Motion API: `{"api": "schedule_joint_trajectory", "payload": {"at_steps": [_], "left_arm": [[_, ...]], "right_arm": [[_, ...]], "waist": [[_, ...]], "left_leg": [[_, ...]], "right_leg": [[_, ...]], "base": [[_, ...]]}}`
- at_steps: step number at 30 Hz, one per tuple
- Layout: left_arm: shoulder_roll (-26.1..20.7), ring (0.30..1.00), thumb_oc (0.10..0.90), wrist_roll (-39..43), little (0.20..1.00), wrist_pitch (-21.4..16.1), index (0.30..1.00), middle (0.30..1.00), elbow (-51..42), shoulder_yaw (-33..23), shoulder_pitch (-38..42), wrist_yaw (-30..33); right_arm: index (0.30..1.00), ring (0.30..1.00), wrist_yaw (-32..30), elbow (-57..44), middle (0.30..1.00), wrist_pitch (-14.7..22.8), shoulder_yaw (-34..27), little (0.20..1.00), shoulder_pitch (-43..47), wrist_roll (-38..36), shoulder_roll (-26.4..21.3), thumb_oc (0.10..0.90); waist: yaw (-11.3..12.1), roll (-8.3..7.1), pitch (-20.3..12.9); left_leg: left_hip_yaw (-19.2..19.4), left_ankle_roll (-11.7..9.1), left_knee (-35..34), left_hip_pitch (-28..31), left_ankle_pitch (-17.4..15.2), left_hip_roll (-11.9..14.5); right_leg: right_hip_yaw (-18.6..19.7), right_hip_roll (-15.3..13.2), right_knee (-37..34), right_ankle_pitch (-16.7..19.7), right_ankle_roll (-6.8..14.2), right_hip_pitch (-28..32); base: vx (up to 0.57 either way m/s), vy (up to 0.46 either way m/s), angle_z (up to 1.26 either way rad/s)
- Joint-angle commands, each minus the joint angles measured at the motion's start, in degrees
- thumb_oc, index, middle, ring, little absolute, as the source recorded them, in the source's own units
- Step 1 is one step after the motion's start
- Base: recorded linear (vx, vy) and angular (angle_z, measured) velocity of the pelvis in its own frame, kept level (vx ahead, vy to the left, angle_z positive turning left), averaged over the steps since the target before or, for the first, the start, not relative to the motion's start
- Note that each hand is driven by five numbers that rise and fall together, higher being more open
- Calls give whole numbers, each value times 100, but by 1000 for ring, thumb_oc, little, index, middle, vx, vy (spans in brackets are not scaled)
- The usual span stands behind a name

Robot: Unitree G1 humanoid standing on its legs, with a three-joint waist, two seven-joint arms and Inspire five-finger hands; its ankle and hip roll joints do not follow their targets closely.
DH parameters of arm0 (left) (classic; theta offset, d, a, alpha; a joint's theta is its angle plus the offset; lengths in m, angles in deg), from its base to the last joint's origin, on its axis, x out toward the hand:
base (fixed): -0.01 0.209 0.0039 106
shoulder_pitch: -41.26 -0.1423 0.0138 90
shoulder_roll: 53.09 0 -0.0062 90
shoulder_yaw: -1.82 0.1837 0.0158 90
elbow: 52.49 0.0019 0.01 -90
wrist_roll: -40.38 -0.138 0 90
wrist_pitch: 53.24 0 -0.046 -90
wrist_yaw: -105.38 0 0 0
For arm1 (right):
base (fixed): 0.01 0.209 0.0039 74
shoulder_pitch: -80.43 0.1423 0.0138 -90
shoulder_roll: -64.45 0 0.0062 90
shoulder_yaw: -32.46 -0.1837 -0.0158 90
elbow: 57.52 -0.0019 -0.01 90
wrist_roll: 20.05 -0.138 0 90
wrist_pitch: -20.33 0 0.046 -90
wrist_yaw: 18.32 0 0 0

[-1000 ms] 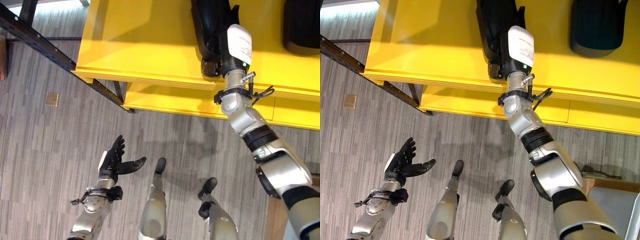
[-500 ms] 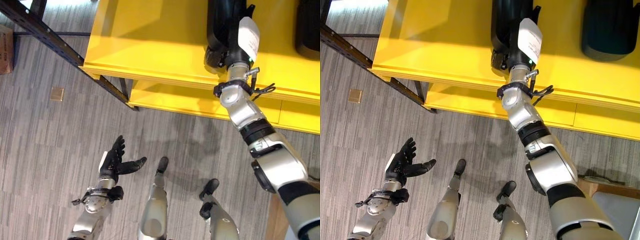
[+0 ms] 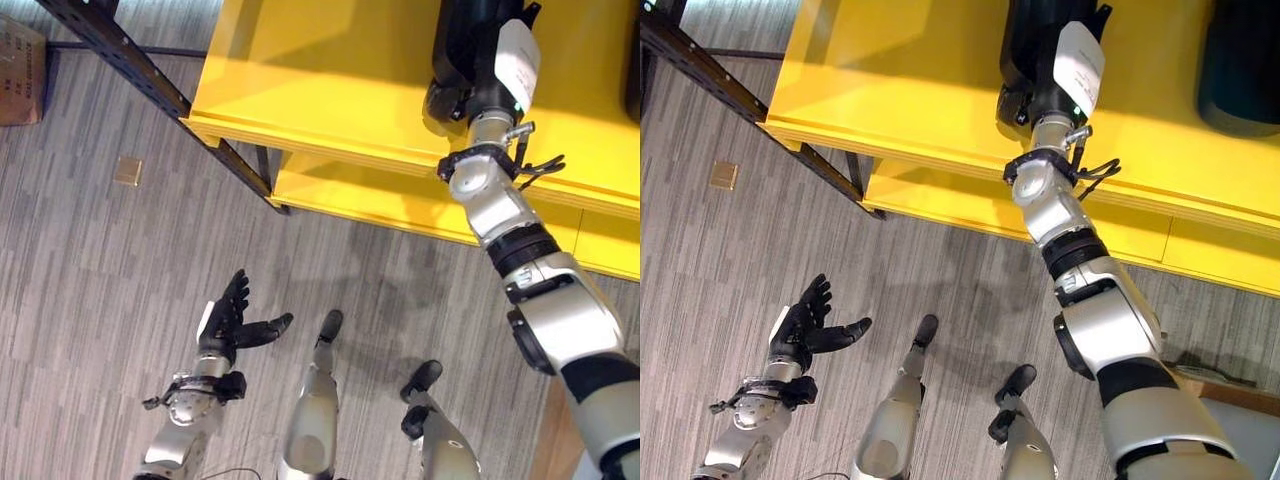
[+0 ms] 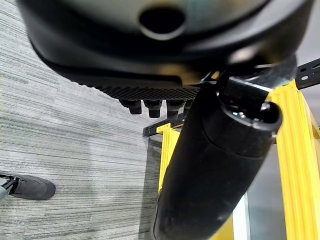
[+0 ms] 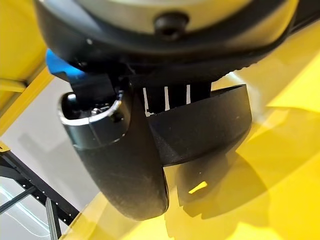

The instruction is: Move parts from the plastic box to the shelf.

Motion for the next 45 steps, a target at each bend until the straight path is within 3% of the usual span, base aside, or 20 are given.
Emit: {"api": "schedule_joint_trajectory", "payload": {"at_steps": [1, 14, 28, 34, 39, 42, 45], "left_arm": [[-506, 1000, 900, 222, 1000, -494, 1000, 1000, -531, 123, 60, 135], [-482, 1000, 900, 155, 1000, -441, 1000, 1000, -517, -32, -54, 215], [-393, 1000, 900, 10, 1000, -329, 1000, 1000, -533, -186, -250, 179], [-184, 1000, 900, -139, 1000, -221, 1000, 1000, -527, -311, -422, 59], [153, 1000, 900, -218, 1000, -133, 1000, 1000, -509, -437, -684, -63], [281, 1000, 900, -234, 1000, -123, 1000, 1000, -509, -562, -900, -185], [417, 1000, 900, -344, 1000, -126, 1000, 1000, -501, -681, -1160, -290]], "right_arm": [[1000, 1000, -85, -705, 1000, 191, 443, 1000, 634, 522, -123, 900], [1000, 1000, -15, -3053, 1000, 201, 138, 1000, 348, 1499, -372, 900], [1000, 1000, 164, -4822, 1000, 514, -325, 1000, -608, 1782, -569, 900], [1000, 1000, 587, -5813, 1000, 899, -656, 1000, -2053, 1496, -707, 900], [1000, 1000, 1004, -6426, 1000, 1421, -1127, 1000, -3989, 403, -404, 900], [1000, 1000, 1305, -6704, 1000, 1578, -1410, 1000, -4929, 171, -481, 900], [1000, 1000, 1651, -6801, 1000, 1845, -1723, 1000, -5998, -698, -286, 900]], "waist": [[81, -291, -175], [-109, -405, -199], [-303, -531, -405], [-566, -713, -653], [-884, -860, -951], [-1009, -897, -1190], [-1167, -919, -1448]], "left_leg": [[377, -63, -266, 217, 194, 599], [543, -44, -266, 453, 126, 667], [673, 13, -248, 784, -13, 651], [854, 62, -229, 1127, -141, 658], [1129, 154, -220, 1612, -377, 598], [1295, 206, -228, 1888, -510, 548], [1472, 301, -258, 2193, -691, 428]], "right_leg": [[226, -749, 204, 87, 582, 243], [402, -736, 248, 46, 562, 301], [500, -784, 218, 40, 597, 547], [579, -768, -28, 128, 643, 869], [763, -770, -267, 206, 717, 1192], [829, -814, -386, 256, 778, 1378], [907, -900, -559, 350, 855, 1608]], "base": [[-3, 9, 4], [-4, 2, -4], [-4, 1, -4], [32, 12, -5], [70, 57, -24], [76, 86, -24], [57, 133, -33]]}}
